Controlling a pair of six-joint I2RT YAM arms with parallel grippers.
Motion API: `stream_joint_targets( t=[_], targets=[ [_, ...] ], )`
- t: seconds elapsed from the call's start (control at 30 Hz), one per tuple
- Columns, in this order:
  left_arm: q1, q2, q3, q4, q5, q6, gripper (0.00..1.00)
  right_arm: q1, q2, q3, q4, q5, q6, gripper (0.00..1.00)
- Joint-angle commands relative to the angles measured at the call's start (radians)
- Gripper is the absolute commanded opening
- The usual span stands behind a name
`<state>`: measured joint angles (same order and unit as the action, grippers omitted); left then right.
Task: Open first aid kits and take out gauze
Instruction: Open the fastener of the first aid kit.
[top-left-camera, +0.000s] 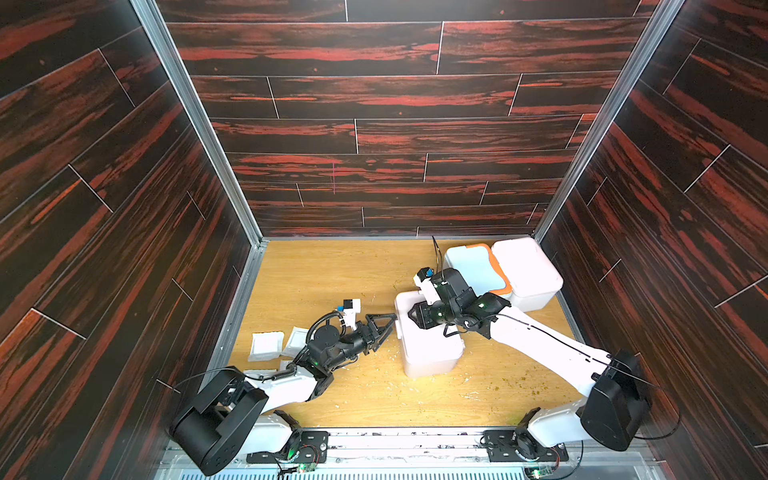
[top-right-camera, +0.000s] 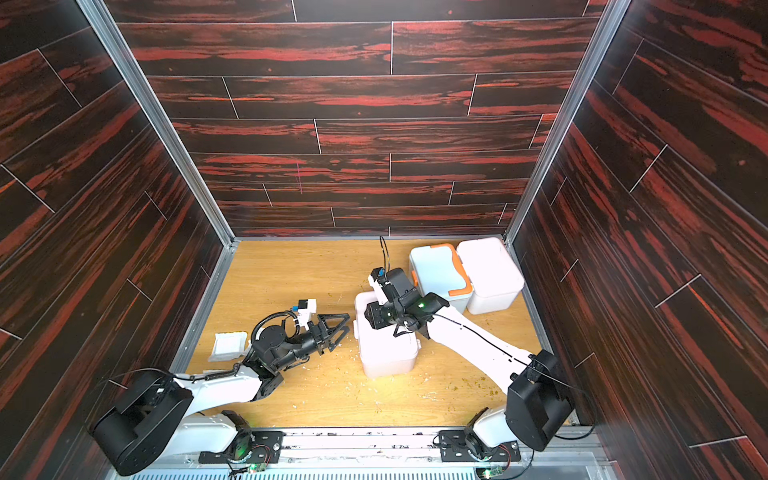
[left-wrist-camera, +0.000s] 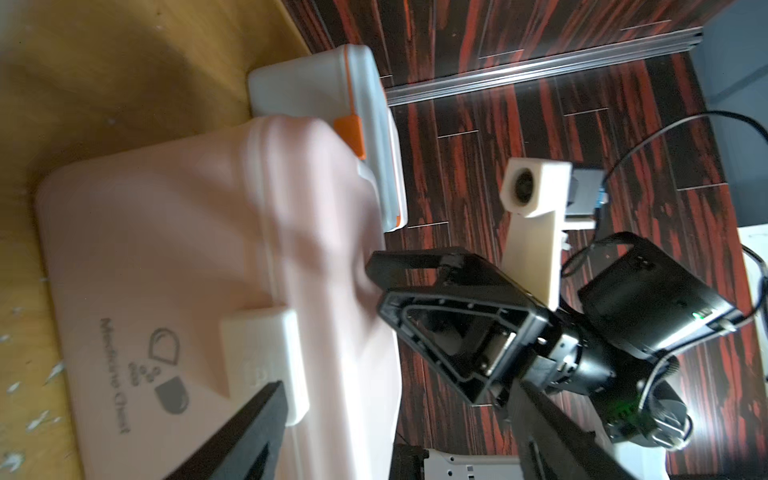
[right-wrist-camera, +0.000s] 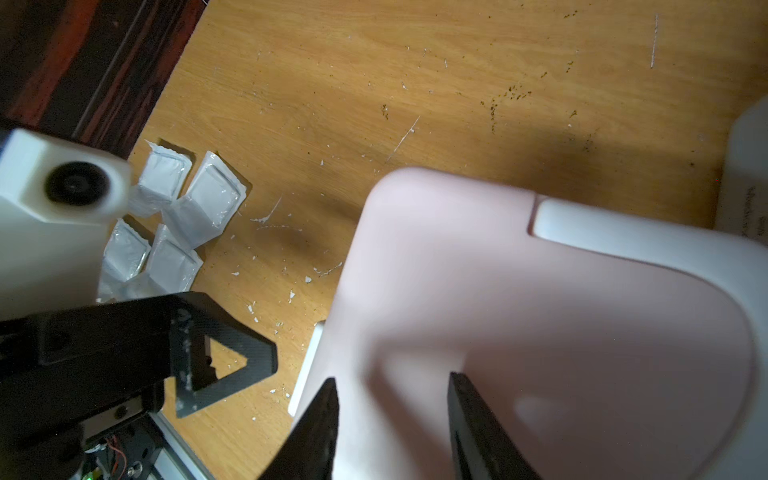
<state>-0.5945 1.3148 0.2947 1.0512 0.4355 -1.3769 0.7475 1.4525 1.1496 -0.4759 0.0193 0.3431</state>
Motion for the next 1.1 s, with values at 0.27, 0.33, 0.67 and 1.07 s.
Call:
stream_joint_targets(
  t=[0.27, 0.33, 0.67, 1.07],
  targets=[
    [-0.022, 0.232, 0.061, 0.225, 0.053, -0.063, 0.87, 0.017, -0.031, -0.095, -0.216, 0.007, 0.023, 0.47],
    [-0.024, 0.285, 0.07, 0.313, 0.052, -0.089, 0.86, 0.021, -0.029, -0.109, -0.21, -0.006, 0.025, 0.44],
    [-0.026, 0.22, 0.063, 0.36, 0.044, -0.104, 0.81, 0.027, -0.005, -0.139, -0.196, -0.02, 0.033, 0.36],
    [-0.026, 0.141, 0.028, 0.354, 0.017, -0.117, 0.8, 0.027, 0.033, -0.152, -0.18, 0.001, 0.051, 0.36]
  ],
)
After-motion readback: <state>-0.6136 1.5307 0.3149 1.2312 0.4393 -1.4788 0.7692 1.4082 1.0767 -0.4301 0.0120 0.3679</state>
